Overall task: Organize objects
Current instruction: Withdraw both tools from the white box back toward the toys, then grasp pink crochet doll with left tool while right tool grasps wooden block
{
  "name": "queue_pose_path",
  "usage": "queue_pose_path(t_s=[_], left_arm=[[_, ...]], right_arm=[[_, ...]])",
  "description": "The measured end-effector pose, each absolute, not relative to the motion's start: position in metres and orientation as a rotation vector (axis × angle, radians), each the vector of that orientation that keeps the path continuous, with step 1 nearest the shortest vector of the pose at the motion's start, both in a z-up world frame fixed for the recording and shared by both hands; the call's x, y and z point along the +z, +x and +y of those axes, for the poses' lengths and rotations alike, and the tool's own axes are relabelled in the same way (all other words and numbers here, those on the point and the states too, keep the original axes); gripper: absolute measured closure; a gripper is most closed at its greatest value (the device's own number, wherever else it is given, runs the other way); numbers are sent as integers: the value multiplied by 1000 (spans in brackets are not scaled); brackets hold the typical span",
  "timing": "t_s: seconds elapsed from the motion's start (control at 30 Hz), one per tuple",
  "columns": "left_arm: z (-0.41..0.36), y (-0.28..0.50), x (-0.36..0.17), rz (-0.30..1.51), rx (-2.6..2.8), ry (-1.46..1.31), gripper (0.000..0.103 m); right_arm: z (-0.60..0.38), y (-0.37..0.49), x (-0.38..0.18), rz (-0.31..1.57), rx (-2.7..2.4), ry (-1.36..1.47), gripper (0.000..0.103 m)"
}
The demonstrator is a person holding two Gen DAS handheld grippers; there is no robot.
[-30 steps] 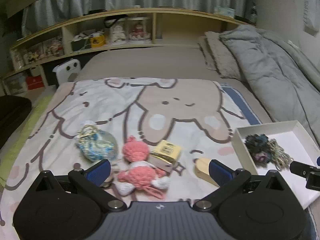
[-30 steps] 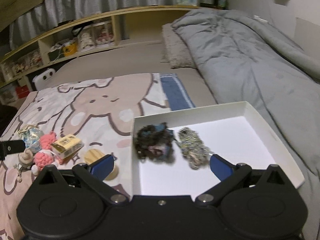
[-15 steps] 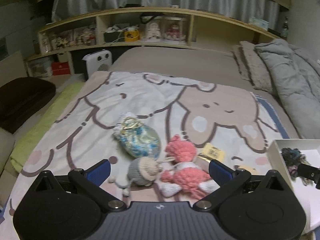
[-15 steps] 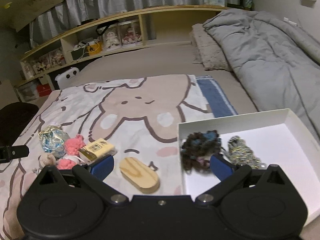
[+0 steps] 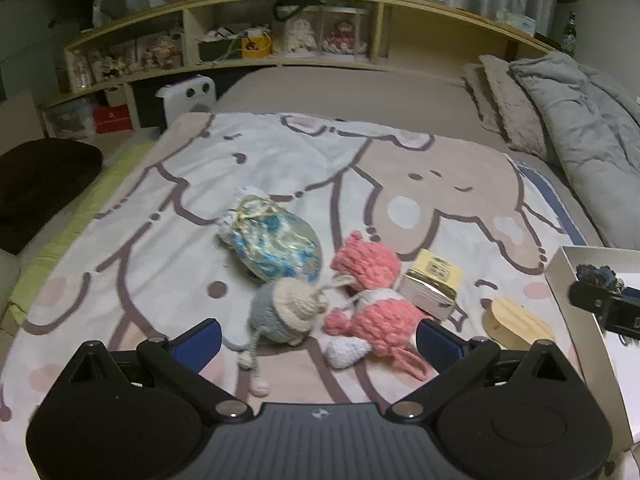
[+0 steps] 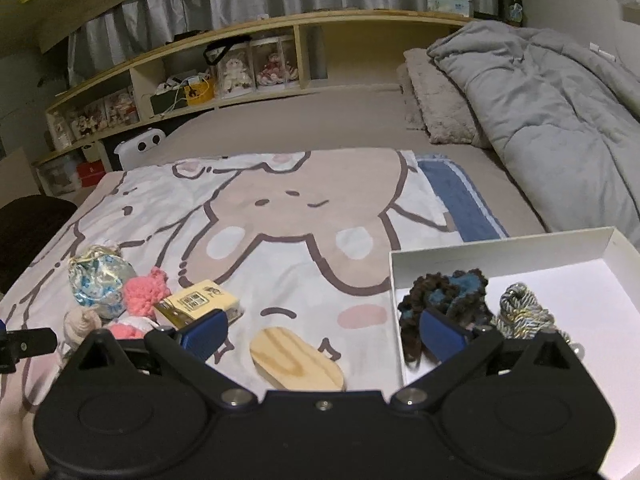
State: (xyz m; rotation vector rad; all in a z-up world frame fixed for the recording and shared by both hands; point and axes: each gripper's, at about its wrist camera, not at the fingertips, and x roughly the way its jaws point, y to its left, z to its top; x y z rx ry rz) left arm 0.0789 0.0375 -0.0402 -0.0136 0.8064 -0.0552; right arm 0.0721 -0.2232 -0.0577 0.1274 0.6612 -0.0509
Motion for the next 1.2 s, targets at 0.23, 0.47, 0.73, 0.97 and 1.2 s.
queue_pose_path(t_s=[0.23, 0.47, 0.73, 0.97, 1.2], left_arm=[[26, 91, -54, 840, -128, -86, 27], [17, 105, -69, 837, -158, -161, 34], [14, 119, -91, 870, -159, -207, 34], [8, 123, -98, 858, -158, -180, 36], [12, 126, -101, 873, -141, -164, 48]], right_arm=[[-221, 73, -80, 645, 34, 60, 0], [-215, 85, -99, 717, 73, -44, 20], [-196, 97, -114, 749, 148, -179, 32], [-189, 106, -133, 784, 144, -258, 32], [-183, 103, -132, 802, 163, -292, 45]])
